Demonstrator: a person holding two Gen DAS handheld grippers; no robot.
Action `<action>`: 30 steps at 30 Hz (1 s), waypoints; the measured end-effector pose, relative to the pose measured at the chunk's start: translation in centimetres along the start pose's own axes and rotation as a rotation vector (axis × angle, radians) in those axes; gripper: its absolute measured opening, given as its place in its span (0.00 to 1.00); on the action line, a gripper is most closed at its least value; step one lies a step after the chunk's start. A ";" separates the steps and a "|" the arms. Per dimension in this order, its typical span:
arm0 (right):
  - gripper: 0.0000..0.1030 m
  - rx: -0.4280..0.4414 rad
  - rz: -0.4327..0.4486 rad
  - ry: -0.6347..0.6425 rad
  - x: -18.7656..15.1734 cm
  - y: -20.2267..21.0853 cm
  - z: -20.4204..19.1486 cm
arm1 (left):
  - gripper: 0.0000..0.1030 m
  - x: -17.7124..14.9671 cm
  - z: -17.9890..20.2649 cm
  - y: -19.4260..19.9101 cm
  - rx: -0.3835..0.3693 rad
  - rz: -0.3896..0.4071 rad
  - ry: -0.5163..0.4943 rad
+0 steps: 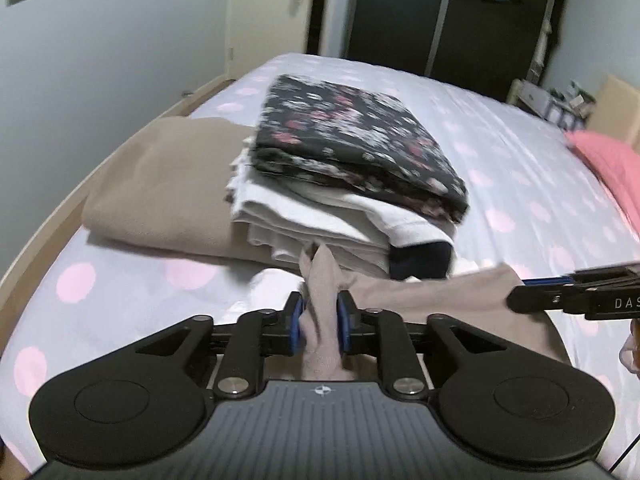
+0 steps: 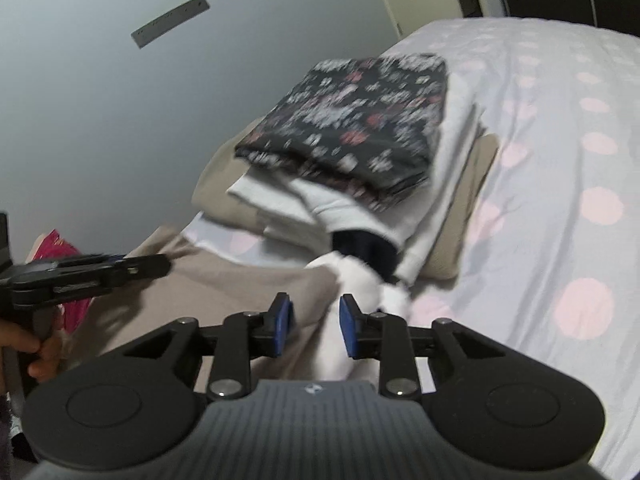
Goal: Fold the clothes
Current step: 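Lay the bundle on the stack and open both grippers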
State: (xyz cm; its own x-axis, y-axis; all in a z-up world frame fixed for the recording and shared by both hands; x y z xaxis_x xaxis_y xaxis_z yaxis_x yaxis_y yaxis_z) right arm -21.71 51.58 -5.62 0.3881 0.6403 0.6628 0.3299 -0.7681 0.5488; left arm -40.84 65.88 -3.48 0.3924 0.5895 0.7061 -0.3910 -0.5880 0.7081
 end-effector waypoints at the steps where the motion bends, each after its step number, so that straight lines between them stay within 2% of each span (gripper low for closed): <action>1: 0.30 -0.009 0.010 0.003 0.3 0.4 0.2 | 0.20 0.2 -0.6 0.5 0.008 0.019 0.021; 3: 0.30 -0.005 0.033 0.025 0.6 1.6 0.0 | 0.20 0.6 -1.6 1.9 0.031 0.058 0.053; 5: 0.30 0.036 0.041 0.070 0.4 2.8 -1.5 | 0.20 0.9 -2.3 3.4 0.048 0.091 0.072; 10: 0.30 0.123 0.016 0.215 -1.8 4.3 -6.0 | 0.20 0.6 -1.4 7.5 0.014 0.111 0.034; 13: 0.30 0.126 -0.008 0.287 -3.6 3.7 -7.7 | 0.20 -0.9 0.6 8.7 0.014 0.086 -0.062; 17: 0.29 0.096 -0.033 0.325 -5.5 1.9 -8.2 | 0.18 -4.0 2.4 7.4 0.053 0.012 -0.164; 19: 0.27 0.085 -0.047 0.303 -6.2 1.0 -7.5 | 0.17 -4.8 1.8 6.3 0.073 -0.006 -0.136; 26: 0.26 0.061 -0.054 0.265 -7.0 -1.5 -6.7 | 0.17 -5.5 -0.3 4.2 0.053 -0.004 -0.032; 30: 0.26 0.062 -0.063 0.267 -7.1 -1.5 -6.6 | 0.17 -5.6 -0.3 4.2 0.057 -0.008 -0.021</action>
State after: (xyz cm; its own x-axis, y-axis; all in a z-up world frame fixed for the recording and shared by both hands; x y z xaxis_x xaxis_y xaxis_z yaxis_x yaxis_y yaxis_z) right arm -30.64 48.12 -7.76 0.1271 0.6564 0.7436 0.4014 -0.7196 0.5666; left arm -44.92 60.21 -4.45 0.4130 0.5828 0.6998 -0.3395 -0.6145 0.7121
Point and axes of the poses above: each gripper's, at about its wrist camera, not at the fingertips, and y roughly against the way its jaws point, z to its right, x to its top, the point moved 7 cm from there along -y, roughly the way its jaws point, and after that the axes turned 10 degrees about x, right-handed, at the moved point
